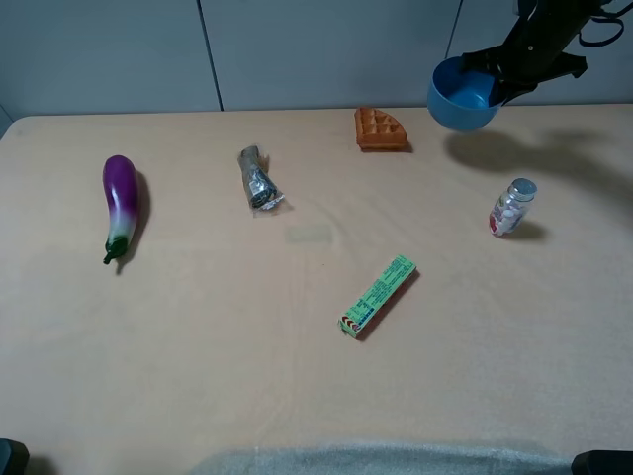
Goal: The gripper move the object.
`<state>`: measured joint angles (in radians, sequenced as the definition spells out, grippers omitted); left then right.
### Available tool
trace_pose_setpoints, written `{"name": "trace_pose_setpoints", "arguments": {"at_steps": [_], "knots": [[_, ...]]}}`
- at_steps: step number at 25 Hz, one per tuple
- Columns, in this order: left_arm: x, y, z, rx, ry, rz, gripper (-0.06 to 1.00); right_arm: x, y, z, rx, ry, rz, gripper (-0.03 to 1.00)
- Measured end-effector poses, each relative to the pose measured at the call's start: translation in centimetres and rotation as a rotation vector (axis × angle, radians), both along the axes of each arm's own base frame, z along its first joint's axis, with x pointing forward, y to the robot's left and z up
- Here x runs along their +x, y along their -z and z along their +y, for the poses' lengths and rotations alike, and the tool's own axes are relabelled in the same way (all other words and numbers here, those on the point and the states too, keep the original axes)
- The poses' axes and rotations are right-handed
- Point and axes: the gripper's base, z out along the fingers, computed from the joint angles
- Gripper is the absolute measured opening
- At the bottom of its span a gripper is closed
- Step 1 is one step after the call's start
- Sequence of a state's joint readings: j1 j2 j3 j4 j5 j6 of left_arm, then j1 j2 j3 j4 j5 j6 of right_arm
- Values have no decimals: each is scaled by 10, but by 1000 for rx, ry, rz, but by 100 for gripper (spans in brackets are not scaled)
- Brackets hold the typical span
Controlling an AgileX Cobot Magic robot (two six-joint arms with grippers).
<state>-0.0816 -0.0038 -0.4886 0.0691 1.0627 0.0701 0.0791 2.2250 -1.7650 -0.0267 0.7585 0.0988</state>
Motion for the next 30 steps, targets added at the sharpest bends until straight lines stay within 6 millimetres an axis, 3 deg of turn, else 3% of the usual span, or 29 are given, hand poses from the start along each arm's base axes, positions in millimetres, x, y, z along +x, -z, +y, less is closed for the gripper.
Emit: {"name": "trace_pose_setpoints", "arguments": {"at_steps": [9, 17, 26, 30], "knots": [[0, 0, 0, 0, 0, 0, 98, 5, 11, -1, -16, -9, -21, -3], [0, 0, 0, 0, 0, 0, 98, 7, 36, -1, -29, -14, 26, -3], [0, 0, 0, 0, 0, 0, 98, 8, 37, -1, -29, -15, 18, -3], [0, 0, 0, 0, 0, 0, 98, 8, 38, -1, -28, -15, 12, 14]]}}
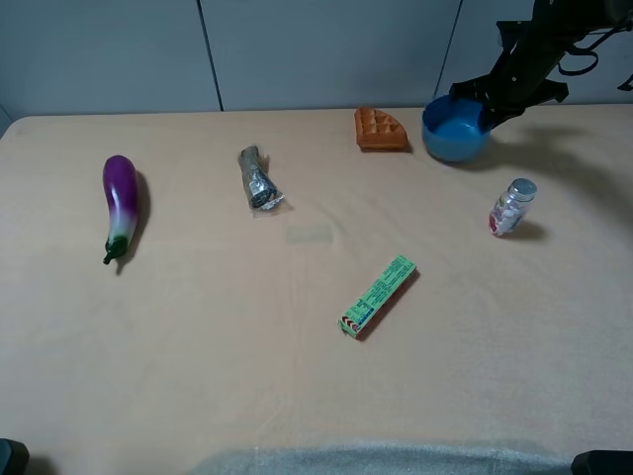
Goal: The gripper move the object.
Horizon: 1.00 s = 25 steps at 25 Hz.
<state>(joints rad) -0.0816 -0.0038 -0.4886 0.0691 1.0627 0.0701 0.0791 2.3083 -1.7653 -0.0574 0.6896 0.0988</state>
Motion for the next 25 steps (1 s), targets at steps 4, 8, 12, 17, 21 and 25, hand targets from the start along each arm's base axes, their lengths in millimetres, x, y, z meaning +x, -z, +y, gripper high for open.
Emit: {"name": "trace_pose_setpoints", "arguments": {"at_steps": [4, 8, 12, 17, 21, 25], "knots": [[0, 0, 0, 0, 0, 0, 98, 0, 0, 0, 0, 0, -1, 39], [0, 0, 0, 0, 0, 0, 98, 0, 0, 0, 0, 0, -3, 52], [0, 0, 0, 0, 0, 0, 98, 0, 0, 0, 0, 0, -3, 53], [0, 0, 0, 0, 0, 0, 98, 0, -1, 0, 0, 0, -2, 53], [0, 0, 0, 0, 0, 0, 98, -3, -17, 0, 0, 1, -10, 53], [0, 0, 0, 0, 0, 0, 98, -8, -42, -1, 0, 4, -23, 53]]}}
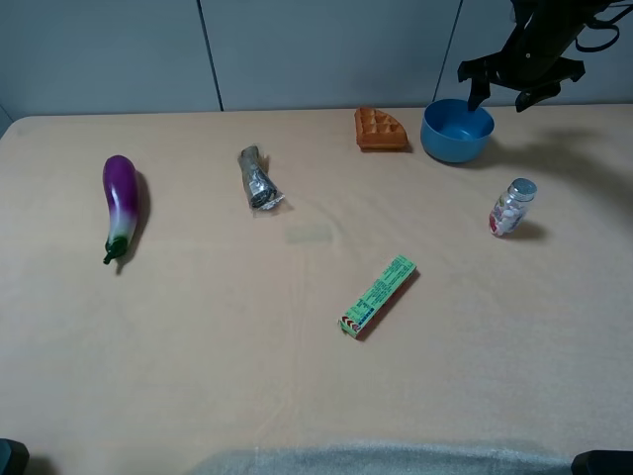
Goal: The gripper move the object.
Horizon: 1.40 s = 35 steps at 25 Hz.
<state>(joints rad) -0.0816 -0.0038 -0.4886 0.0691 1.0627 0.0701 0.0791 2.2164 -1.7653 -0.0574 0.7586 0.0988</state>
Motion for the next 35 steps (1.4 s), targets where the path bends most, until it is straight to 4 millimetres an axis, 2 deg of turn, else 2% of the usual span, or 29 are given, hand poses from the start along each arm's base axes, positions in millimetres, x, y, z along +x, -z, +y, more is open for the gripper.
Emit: {"name": "trace_pose_setpoints", "arguments": {"at_steps": [12, 21, 29, 35], "knots": [[0, 0, 0, 0, 0, 0, 98, -28, -72, -3, -2, 9, 1, 53], [0, 0, 0, 0, 0, 0, 98, -58, -105, -1, 32, -7, 107, 53], [0, 0, 0, 0, 0, 0, 98, -79, -133, 0, 46, -32, 124, 53], [0, 0, 0, 0, 0, 0, 98, -108, -152, -2, 54, -38, 106, 53]]}}
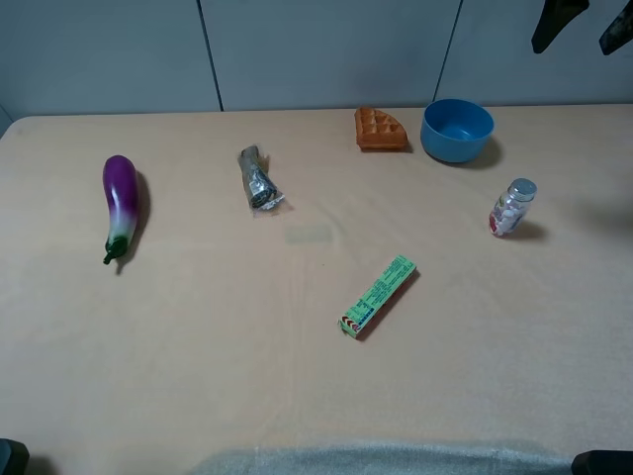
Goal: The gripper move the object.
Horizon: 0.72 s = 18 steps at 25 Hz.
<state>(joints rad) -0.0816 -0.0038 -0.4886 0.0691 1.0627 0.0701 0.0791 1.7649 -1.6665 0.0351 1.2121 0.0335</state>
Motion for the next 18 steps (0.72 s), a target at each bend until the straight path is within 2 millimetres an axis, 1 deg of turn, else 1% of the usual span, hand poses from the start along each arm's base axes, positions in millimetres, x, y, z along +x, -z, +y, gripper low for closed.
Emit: {"name": "trace_pose_setpoints", "arguments": {"at_steps": [3, 8, 16, 18], "knots": [[0, 0, 0, 0, 0, 0, 98, -21, -9, 0, 13, -5, -9, 53], [0, 0, 0, 0, 0, 0, 98, -62, -27, -2, 36, -10, -43, 53], [0, 0, 0, 0, 0, 0, 98, -132, -60, -7, 48, -15, -165, 53], [0, 0, 0, 0, 0, 0, 98, -149, -66, -8, 51, -15, -196, 53]]}}
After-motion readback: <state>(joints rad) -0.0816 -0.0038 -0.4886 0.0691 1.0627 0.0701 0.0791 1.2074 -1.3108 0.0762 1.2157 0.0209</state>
